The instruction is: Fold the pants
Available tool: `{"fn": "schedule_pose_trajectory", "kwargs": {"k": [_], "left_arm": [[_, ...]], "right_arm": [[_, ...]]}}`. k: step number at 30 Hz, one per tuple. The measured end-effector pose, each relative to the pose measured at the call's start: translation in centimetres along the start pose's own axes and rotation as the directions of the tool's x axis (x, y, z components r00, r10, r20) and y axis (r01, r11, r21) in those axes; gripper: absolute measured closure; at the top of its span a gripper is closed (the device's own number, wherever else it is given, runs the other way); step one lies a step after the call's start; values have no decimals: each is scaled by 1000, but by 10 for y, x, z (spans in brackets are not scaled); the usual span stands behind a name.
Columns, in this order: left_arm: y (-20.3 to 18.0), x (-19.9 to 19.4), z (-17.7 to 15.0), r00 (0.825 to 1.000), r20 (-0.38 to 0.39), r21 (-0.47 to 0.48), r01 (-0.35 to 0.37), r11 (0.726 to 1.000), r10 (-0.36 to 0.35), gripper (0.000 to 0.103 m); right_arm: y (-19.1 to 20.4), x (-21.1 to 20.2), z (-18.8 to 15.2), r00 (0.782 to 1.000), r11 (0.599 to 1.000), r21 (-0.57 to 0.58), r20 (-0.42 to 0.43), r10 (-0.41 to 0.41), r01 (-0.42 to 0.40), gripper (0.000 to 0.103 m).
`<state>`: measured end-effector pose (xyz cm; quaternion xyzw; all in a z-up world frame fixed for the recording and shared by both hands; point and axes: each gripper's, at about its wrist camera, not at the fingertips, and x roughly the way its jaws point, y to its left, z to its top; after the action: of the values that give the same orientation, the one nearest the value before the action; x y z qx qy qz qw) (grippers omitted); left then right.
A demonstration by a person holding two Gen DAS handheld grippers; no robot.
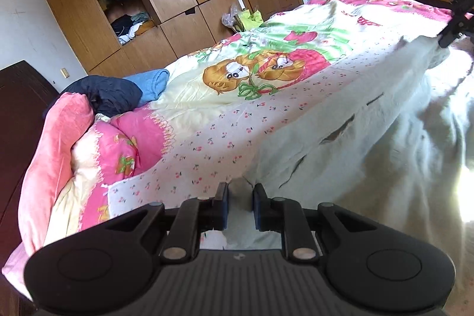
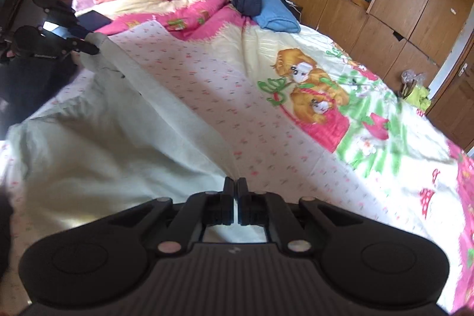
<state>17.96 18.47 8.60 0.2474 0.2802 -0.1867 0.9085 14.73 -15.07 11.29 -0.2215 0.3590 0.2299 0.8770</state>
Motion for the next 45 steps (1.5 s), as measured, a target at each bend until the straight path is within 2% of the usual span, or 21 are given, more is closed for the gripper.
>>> {"fn": "schedule_pose_trajectory", "kwargs": {"k": [2,4,8,11,16,18,21,24,25,27,29,33,35,37,38,40,41,45], "left_arm": [[-10,-31,-21,1000,-5,-35,11,999,-12,70],[-23,-51,-45,1000,-18,-42,11,999,-12,70],[-51,-56,-92,994,-111,-25,11,1000,-14,70],[-64,-60,-114,991,-132,-23,7,1000,-10,70],[-73,-74,-128,996,-94,-16,5,1000,-6,70],[-81,-67,-135,993,-120,34,-4,999,8,70],[-91,-59,-147,987,-159,87,-24,996,38,64],[-88,-63,-151,984,-174,60,-34,998,44,56],[-85,-67,-153,982,-178,54,-45,998,54,54],[-81,-75,-156,979,-189,57,-63,996,73,53],[-76,-85,-161,974,-206,47,-84,995,92,53],[-75,-105,-151,981,-167,12,-94,996,94,53],[-84,-106,-137,992,-118,1,-53,999,53,53],[-97,-93,-128,992,-126,-6,20,1000,-20,50],[-105,-78,-125,983,-172,1,61,998,-60,50],[-115,-51,-120,952,-277,-22,132,991,-133,50],[-117,-45,-115,944,-291,-39,152,988,-157,50],[-123,-50,-70,956,-195,-80,209,975,-221,50]], "right_arm": [[34,-20,-23,1000,1000,-9,-12,13,-13,101],[62,-22,-46,998,999,2,-46,32,-32,101],[99,8,-84,987,993,95,-133,86,-74,101],[116,15,-101,981,988,135,-163,103,-81,101],[115,13,-108,980,985,157,-169,102,-75,101],[124,22,-111,976,990,121,-199,89,-66,98],[136,31,-114,976,995,90,-210,57,-39,94],[136,29,-113,976,994,106,-212,55,-33,90],[136,25,-112,976,993,110,-209,59,-37,87],[136,16,-113,976,993,107,-205,75,-54,73],[137,7,-118,977,994,97,-201,71,-52,68],[122,-5,-131,980,981,190,-197,7,31,68],[106,-3,-142,976,955,282,-214,-26,87,67],[88,2,-152,970,919,375,-242,-25,117,67],[81,1,-156,970,903,412,-243,-23,125,67],[64,-9,-160,976,868,482,-216,-14,119,67],[56,-17,-159,980,858,499,-197,-23,121,67],[10,-32,-146,984,812,558,-138,-110,169,64]]}}
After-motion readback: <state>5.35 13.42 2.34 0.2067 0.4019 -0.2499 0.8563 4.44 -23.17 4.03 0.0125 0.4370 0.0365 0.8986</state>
